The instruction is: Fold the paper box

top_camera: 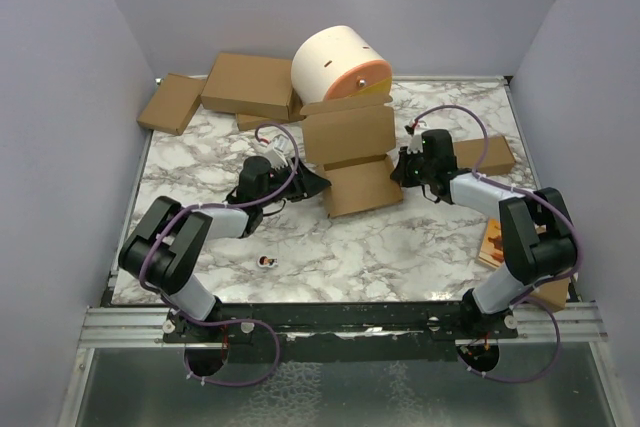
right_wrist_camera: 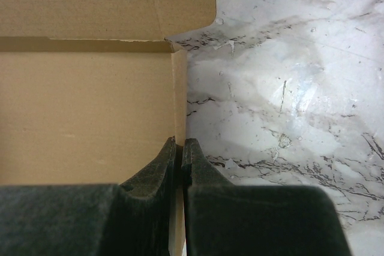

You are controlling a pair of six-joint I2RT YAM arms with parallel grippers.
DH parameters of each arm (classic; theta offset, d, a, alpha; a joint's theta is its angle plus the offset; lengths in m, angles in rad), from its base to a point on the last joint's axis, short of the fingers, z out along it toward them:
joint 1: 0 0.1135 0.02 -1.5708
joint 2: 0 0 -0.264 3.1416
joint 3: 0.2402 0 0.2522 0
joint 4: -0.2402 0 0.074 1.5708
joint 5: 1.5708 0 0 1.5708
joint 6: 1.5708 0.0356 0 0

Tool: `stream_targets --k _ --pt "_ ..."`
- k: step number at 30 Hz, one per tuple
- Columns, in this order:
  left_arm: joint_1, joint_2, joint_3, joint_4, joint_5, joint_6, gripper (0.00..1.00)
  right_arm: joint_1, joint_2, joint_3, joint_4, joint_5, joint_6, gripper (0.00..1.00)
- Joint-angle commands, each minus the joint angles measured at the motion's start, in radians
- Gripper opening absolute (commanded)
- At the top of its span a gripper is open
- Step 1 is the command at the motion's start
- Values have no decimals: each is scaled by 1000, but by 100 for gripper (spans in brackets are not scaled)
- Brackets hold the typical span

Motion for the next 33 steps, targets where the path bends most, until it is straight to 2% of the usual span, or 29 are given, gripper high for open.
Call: stream_targets --k 1,4,6,10,15,21,26,33 --pt "0 31 -14 89 19 -48 46 5 12 10 14 -46 13 1" --pt "0 44 -16 81 6 -59 41 5 11 11 15 -48 14 1" --pt "0 48 -14 67 -1 -60 31 5 11 10 14 -48 14 1" --pt "-1 46 11 -16 -27 -31 21 5 11 11 14 -52 16 1" --pt "-2 34 55 -187 -73 31 23 5 5 9 14 -54 18 1" --pt "-11 33 87 -315 -115 85 28 5 5 9 16 -59 20 1" --pt "-22 46 112 -362 -128 107 31 5 4 10 17 -62 21 1" --pt "-49 60 157 -425 -156 120 40 6 1 8 17 -69 26 1"
